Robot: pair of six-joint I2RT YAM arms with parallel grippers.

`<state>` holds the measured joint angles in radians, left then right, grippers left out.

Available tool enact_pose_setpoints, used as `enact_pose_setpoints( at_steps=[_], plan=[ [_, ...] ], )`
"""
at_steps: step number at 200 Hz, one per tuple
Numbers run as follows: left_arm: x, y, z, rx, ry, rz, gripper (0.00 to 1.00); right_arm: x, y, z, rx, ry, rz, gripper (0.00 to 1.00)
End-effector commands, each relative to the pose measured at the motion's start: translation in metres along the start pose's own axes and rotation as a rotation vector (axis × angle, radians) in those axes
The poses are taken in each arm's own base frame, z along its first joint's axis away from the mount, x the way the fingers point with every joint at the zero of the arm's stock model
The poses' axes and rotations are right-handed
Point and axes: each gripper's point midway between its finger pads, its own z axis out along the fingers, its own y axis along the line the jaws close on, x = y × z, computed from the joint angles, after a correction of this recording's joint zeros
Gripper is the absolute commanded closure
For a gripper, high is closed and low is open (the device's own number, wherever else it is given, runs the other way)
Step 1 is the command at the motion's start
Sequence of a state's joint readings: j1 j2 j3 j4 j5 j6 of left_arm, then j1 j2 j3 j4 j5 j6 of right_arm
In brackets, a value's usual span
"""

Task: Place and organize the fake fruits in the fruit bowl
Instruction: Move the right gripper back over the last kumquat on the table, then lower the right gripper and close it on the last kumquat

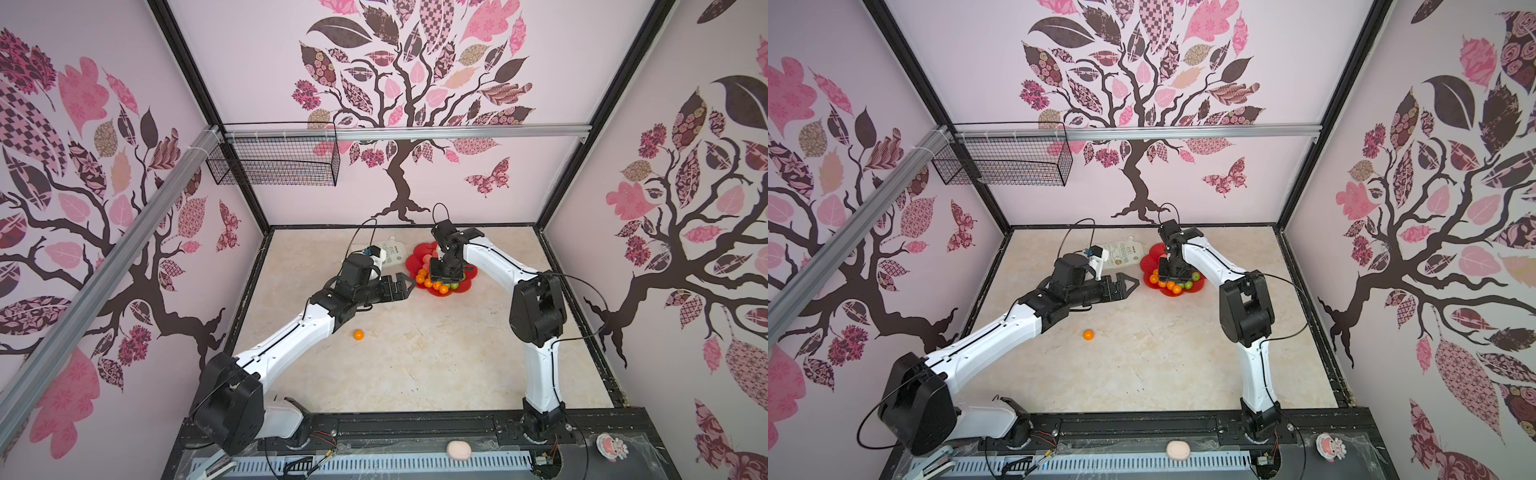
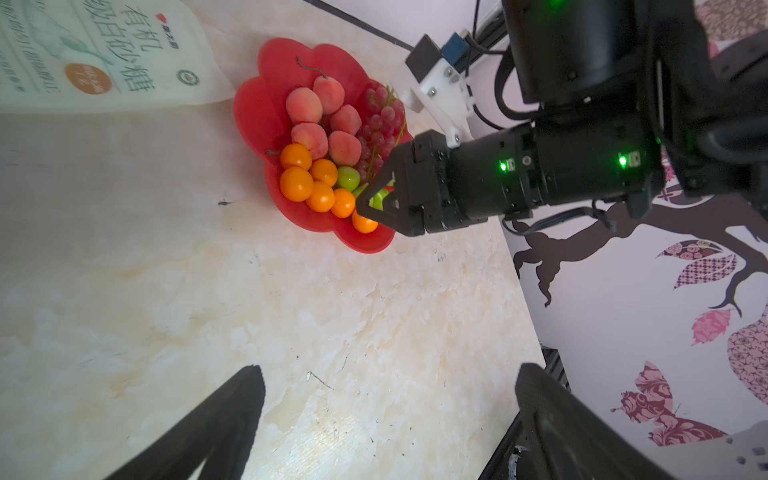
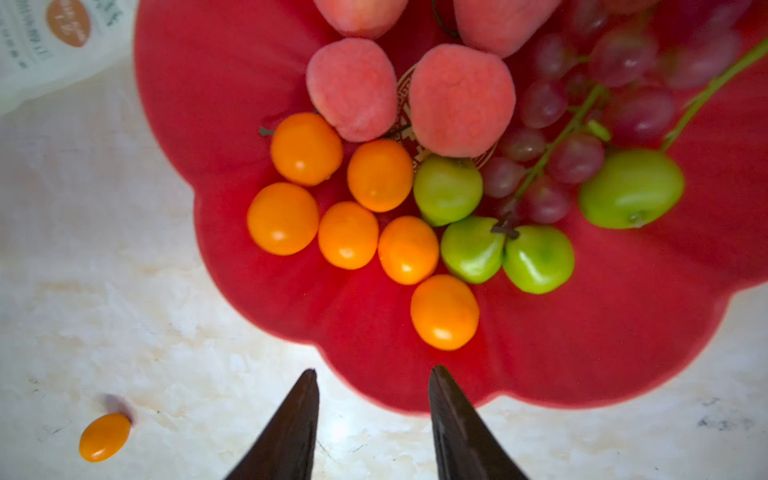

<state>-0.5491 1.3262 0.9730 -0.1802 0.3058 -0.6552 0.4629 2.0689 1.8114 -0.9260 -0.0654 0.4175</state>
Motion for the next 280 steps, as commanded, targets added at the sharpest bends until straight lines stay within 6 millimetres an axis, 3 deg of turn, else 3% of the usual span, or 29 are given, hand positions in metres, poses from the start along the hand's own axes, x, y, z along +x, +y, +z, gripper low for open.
enact_pose_setpoints(
  at_steps=[1, 62, 103, 148, 209, 280],
  plan=[
    [0.012, 0.032, -0.016, -0.086, -0.002, -0.043, 0.02, 0.002, 0.036, -0.038, -0.058, -0.12, -0.088, 0.53],
    [0.031, 0.075, -0.062, -0.214, -0.037, -0.124, 0.02, 0.05, 0.111, -0.038, -0.19, -0.126, -0.148, 0.54],
    [0.043, 0.101, -0.089, -0.235, -0.089, -0.252, 0.02, 0.088, 0.159, -0.021, -0.24, -0.078, -0.198, 0.54],
    [0.04, 0.131, -0.12, -0.262, -0.164, -0.378, 0.02, 0.122, 0.204, -0.002, -0.252, -0.018, -0.296, 0.54],
    [0.037, 0.155, -0.134, -0.272, -0.205, -0.483, 0.02, 0.149, 0.227, 0.027, -0.207, 0.064, -0.37, 0.53],
    [0.041, 0.162, -0.134, -0.278, -0.212, -0.502, 0.02, 0.162, 0.234, 0.058, -0.161, 0.134, -0.421, 0.53]
  ],
)
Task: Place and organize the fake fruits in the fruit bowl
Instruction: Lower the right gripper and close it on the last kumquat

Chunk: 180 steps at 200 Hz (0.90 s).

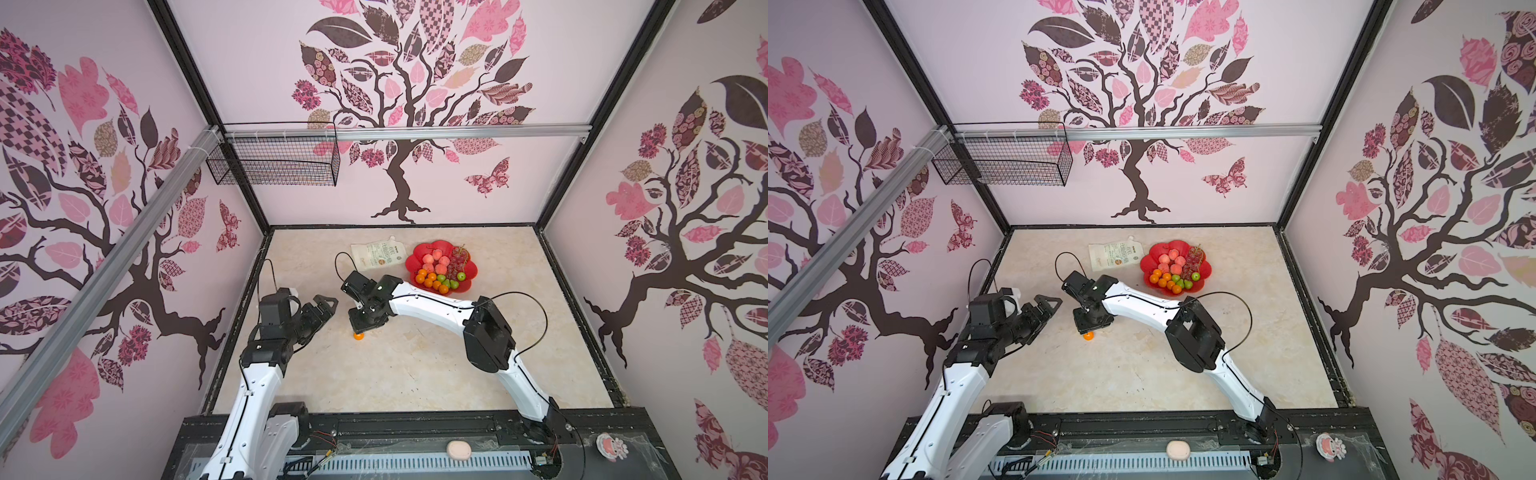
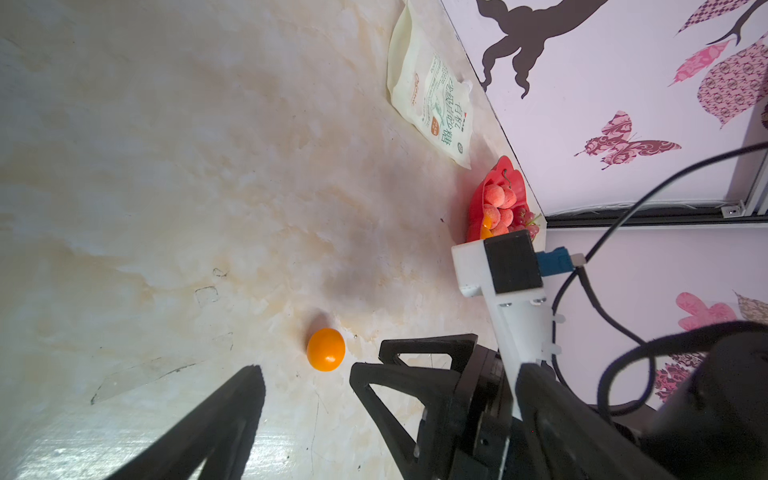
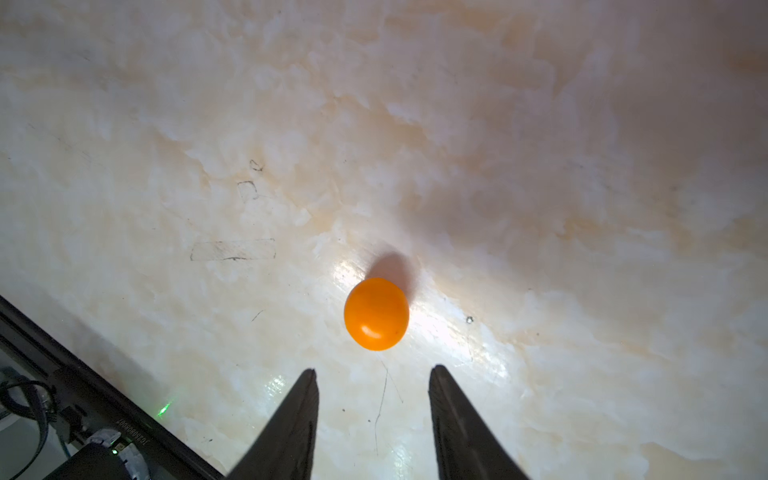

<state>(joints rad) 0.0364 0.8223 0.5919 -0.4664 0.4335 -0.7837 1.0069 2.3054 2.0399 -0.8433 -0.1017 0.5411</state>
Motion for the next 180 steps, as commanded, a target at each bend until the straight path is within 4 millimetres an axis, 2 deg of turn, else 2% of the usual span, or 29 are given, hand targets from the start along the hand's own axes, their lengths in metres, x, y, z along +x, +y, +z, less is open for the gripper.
enact_pose_setpoints(
  at_steps=[1, 84, 103, 106, 112, 120, 180],
  plan=[
    [0.003, 0.005, 0.001, 0.004, 0.004, -0.004, 0.02, 0.01, -0.003, 0.015, 0.028, 0.058, -0.02, 0.53],
    [-0.001, -0.001, 0.001, 0.018, 0.004, 0.011, 0.02, 0.017, 0.001, 0.043, 0.015, 0.115, -0.045, 0.53],
    [-0.001, -0.001, 0.001, 0.017, 0.006, 0.008, 0.02, 0.019, 0.001, 0.043, 0.017, 0.123, -0.05, 0.53],
    [-0.001, 0.0, 0.001, 0.016, 0.006, 0.008, 0.02, 0.025, -0.005, 0.056, 0.034, 0.148, -0.046, 0.53],
    [0.0, 0.0, 0.001, 0.016, 0.005, 0.008, 0.02, 0.028, -0.007, 0.06, 0.04, 0.157, -0.046, 0.53],
    [0.0, 0.0, 0.001, 0.016, 0.005, 0.008, 0.02, 0.02, -0.001, 0.056, 0.028, 0.137, -0.051, 0.53],
    [-0.001, 0.0, 0.001, 0.018, 0.002, 0.01, 0.02, 0.019, -0.002, 0.061, 0.048, 0.147, -0.044, 0.53]
  ],
)
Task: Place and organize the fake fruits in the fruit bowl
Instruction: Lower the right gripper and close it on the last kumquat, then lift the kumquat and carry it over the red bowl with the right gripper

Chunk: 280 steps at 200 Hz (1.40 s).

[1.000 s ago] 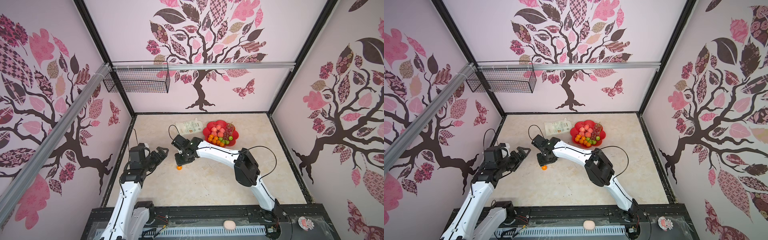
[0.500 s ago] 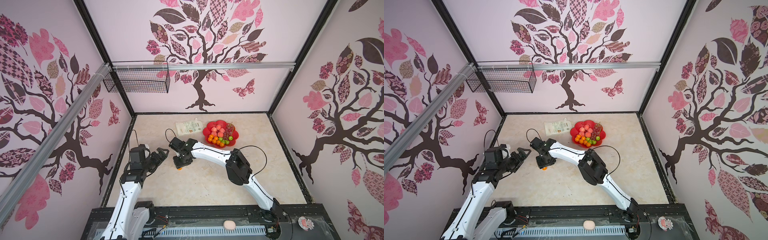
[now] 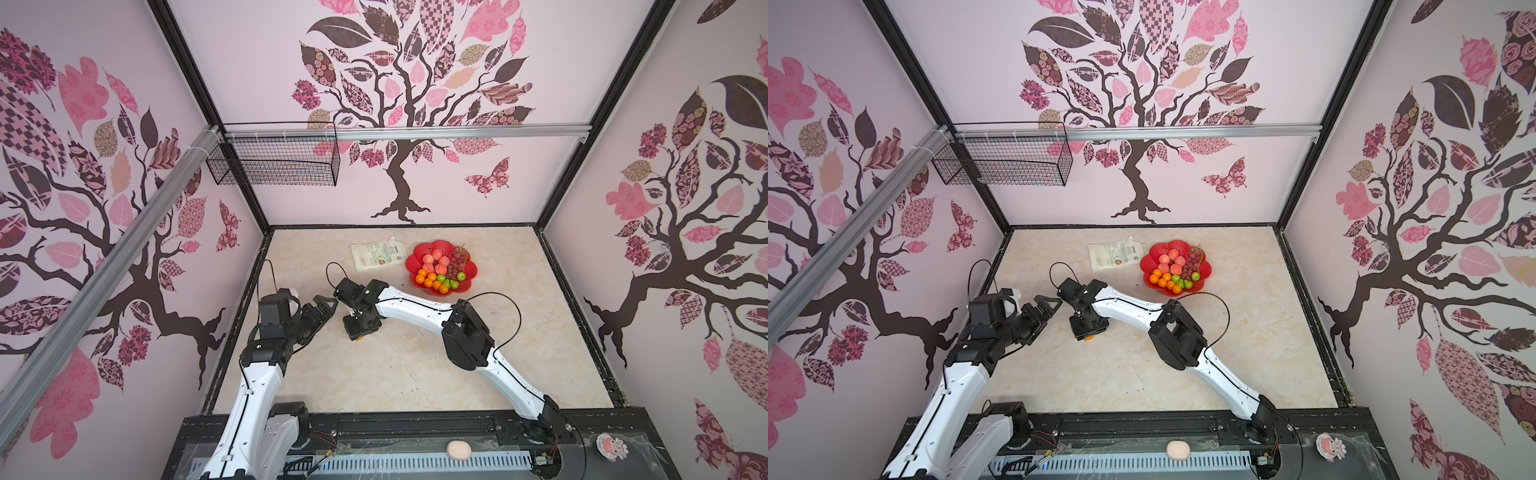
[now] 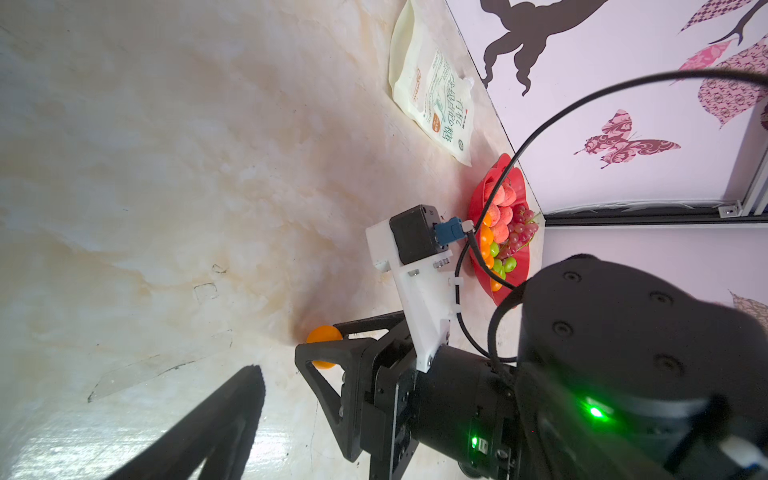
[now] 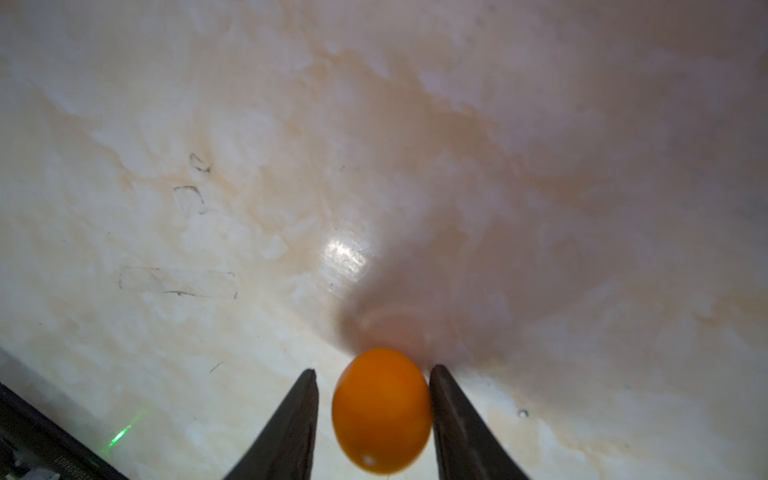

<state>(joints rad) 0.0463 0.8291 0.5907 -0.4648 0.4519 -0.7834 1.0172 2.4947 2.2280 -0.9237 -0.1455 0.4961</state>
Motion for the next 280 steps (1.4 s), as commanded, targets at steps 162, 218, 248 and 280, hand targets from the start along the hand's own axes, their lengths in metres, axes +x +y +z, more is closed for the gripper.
enact_pose_setpoints(
  at_steps=[162, 218, 248, 280],
  plan=[
    [-0.002, -0.002, -0.001, 0.016, -0.008, 0.055, 0.02, 0.001, 0.005, -0.014, 0.005, -0.001, -0.002, 0.62],
    [0.003, -0.02, 0.004, 0.099, 0.035, 0.102, 0.02, -0.019, 0.005, -0.061, -0.027, -0.101, 0.012, 0.63],
    [0.007, -0.03, 0.01, 0.114, 0.048, 0.134, 0.02, -0.023, -0.011, -0.076, -0.028, -0.127, 0.047, 0.64],
    [0.017, -0.04, 0.024, 0.126, 0.08, 0.155, 0.02, -0.024, -0.035, -0.091, -0.014, -0.143, 0.084, 0.64]
  ],
)
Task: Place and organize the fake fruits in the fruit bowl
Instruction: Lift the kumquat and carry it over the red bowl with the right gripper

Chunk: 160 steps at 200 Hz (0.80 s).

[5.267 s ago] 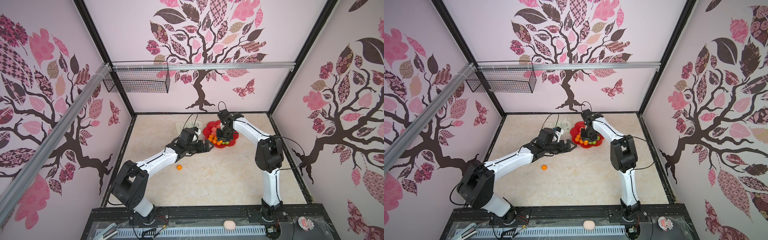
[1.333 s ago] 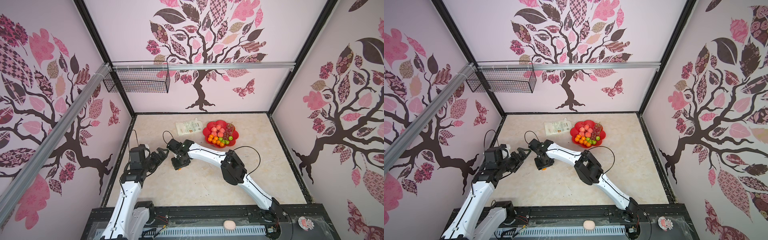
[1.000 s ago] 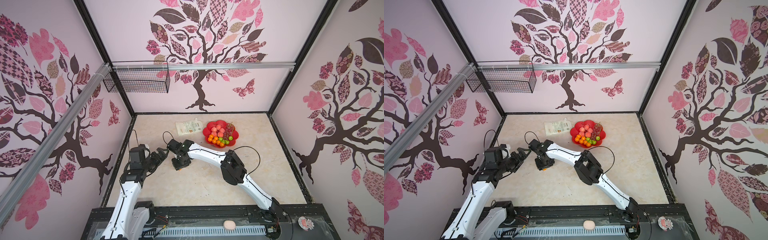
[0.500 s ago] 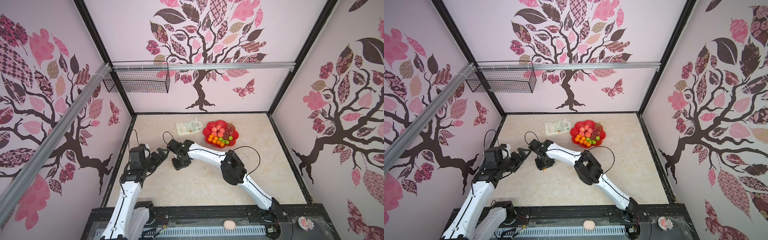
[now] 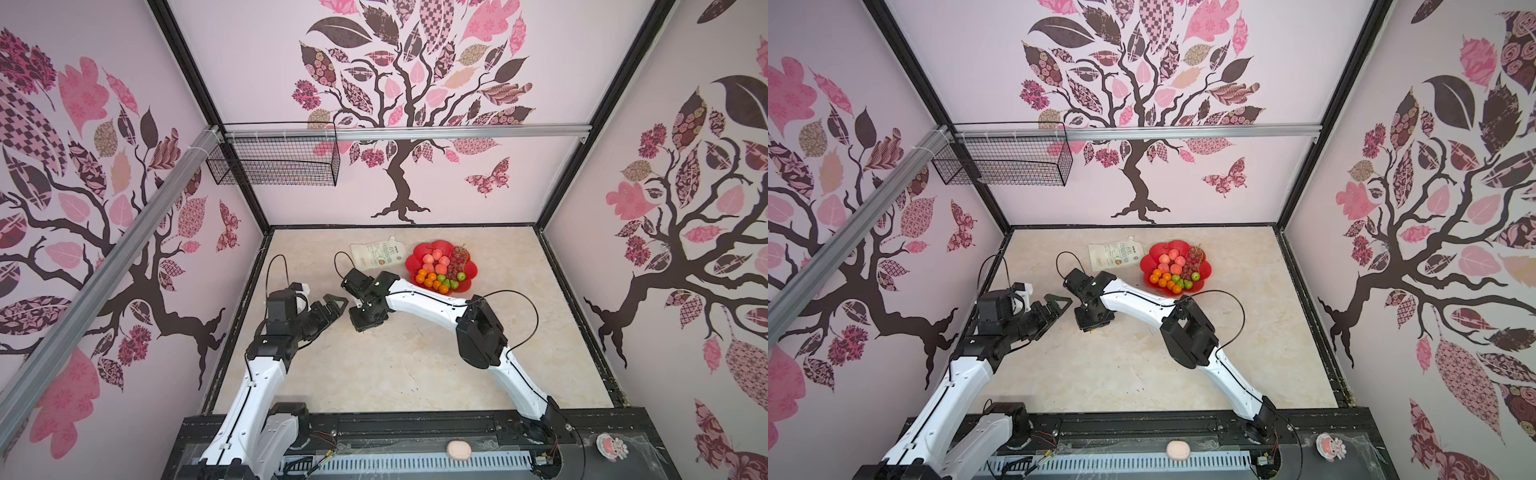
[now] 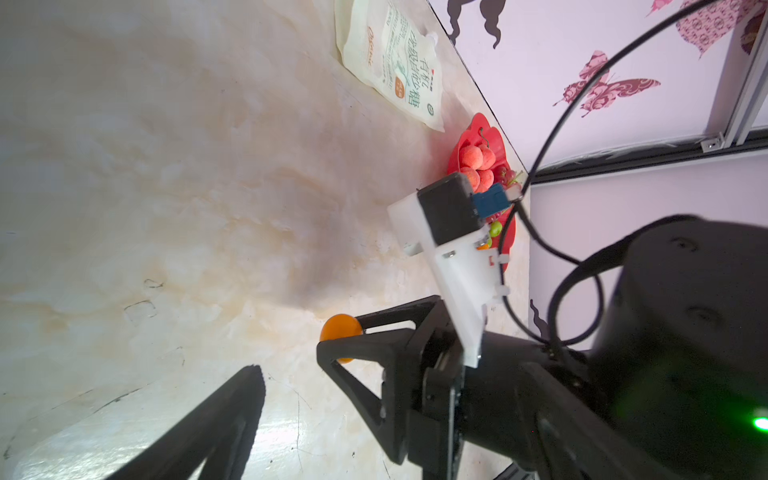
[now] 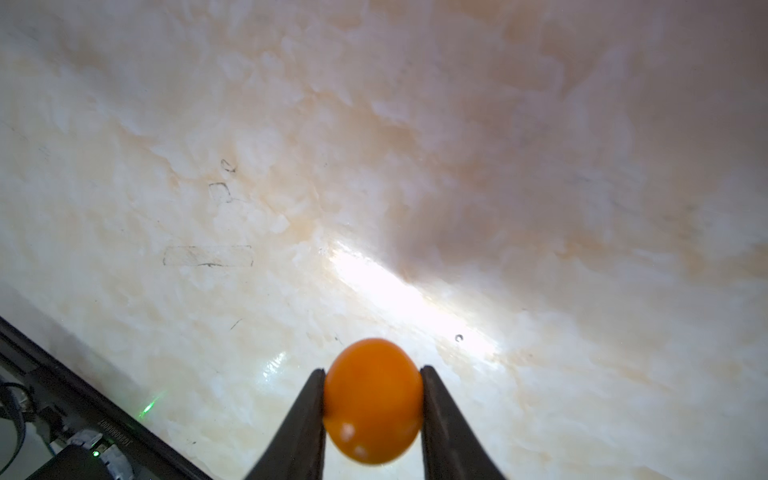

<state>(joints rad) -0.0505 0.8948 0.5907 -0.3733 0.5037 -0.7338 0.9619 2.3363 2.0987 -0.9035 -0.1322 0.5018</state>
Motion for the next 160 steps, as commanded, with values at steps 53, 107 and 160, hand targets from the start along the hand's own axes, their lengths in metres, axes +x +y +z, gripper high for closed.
enact_pose_setpoints(
  at_steps=[53, 107, 160],
  plan=[
    [0.004, -0.034, 0.038, 0.053, 0.045, 0.084, 0.02, -0.026, -0.071, -0.068, 0.03, -0.123, 0.118, 0.64],
    [0.012, -0.058, 0.067, 0.076, 0.107, 0.145, 0.02, -0.036, -0.133, -0.096, 0.079, -0.166, 0.208, 0.64],
    [0.025, -0.095, 0.099, 0.114, 0.161, 0.212, 0.02, -0.043, -0.184, -0.114, 0.12, -0.196, 0.28, 0.64]
  ],
)
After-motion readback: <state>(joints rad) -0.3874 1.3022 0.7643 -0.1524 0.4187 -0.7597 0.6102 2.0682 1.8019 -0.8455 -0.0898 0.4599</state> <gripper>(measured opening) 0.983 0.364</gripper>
